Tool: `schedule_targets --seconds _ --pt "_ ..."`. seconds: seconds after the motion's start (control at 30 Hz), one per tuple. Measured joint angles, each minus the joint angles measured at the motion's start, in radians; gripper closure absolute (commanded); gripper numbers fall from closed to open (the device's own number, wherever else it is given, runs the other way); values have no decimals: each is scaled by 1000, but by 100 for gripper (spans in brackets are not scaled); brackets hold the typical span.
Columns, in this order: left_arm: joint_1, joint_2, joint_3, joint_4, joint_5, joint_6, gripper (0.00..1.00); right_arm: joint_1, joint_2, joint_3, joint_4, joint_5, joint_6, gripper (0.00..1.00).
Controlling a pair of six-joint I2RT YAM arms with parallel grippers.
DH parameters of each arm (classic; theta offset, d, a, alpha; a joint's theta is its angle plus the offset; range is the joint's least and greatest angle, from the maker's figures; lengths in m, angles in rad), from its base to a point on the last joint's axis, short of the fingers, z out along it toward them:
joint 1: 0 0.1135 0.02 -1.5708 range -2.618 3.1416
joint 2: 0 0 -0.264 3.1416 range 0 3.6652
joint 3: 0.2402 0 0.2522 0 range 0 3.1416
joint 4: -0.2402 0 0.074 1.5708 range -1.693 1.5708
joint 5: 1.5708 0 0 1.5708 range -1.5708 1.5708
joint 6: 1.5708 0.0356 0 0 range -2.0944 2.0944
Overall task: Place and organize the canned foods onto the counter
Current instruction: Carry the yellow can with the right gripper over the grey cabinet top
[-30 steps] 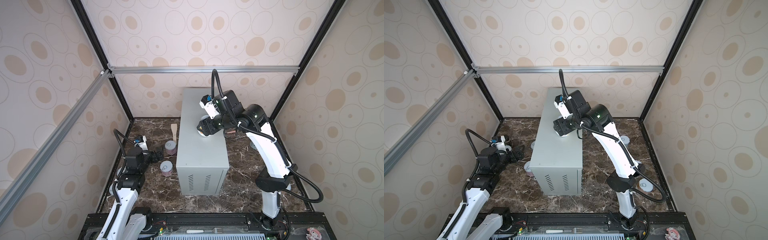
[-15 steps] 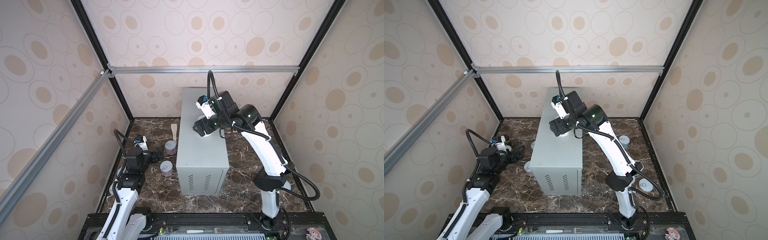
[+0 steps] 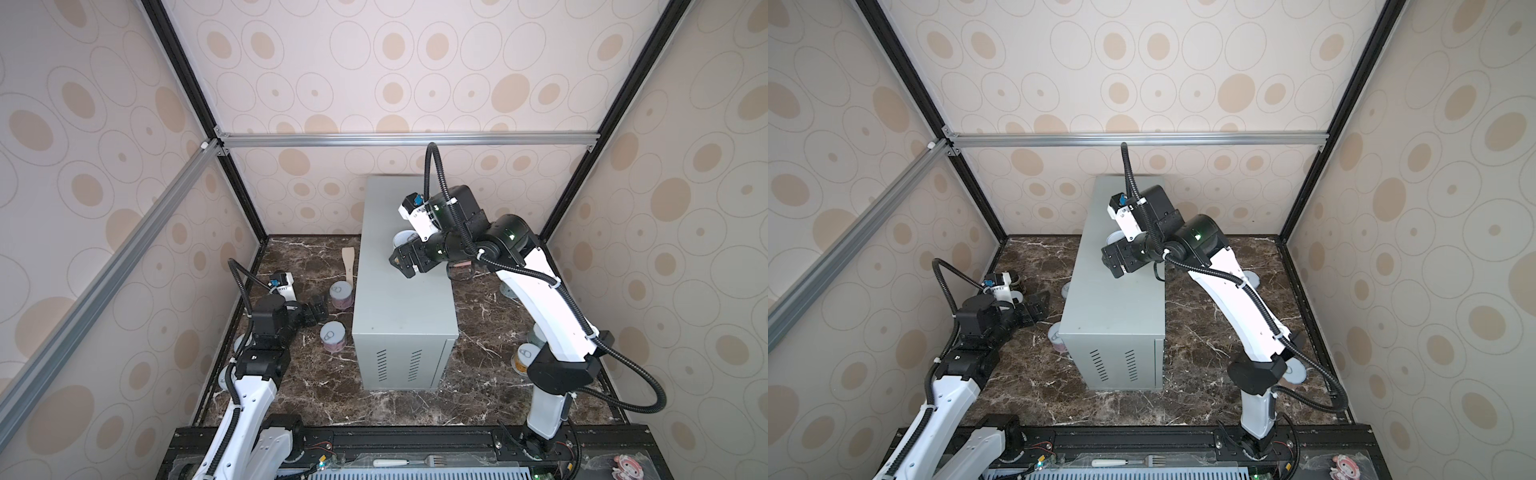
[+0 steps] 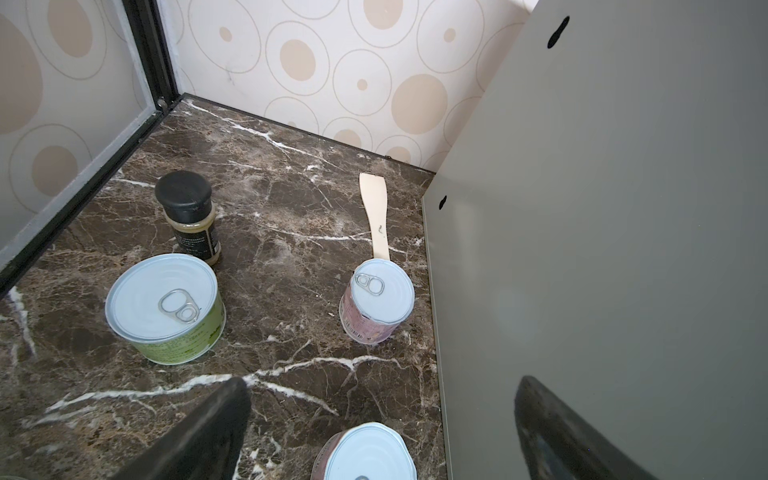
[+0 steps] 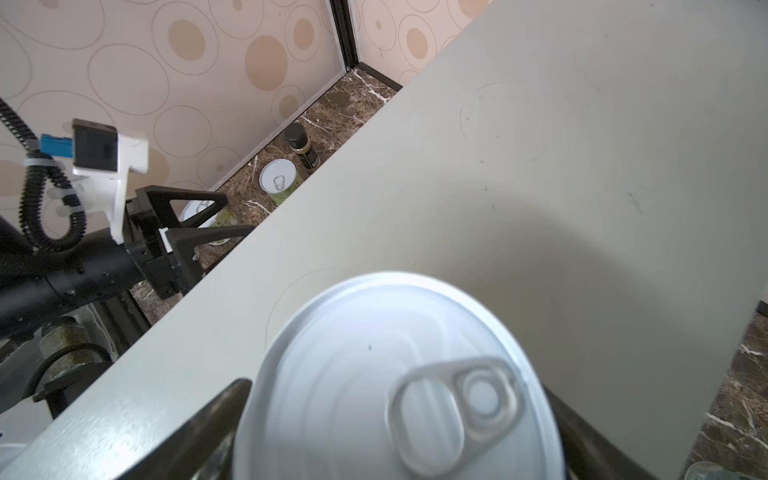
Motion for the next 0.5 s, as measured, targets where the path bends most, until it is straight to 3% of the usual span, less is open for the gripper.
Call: schedule_targets --seconds 0.27,0.5 --pt "0 0 0 0 -1 0 1 5 -201 -341 185 -24 16 11" --pt "0 10 0 -1 -5 0 1 5 -227 -440 294 -19 27 23"
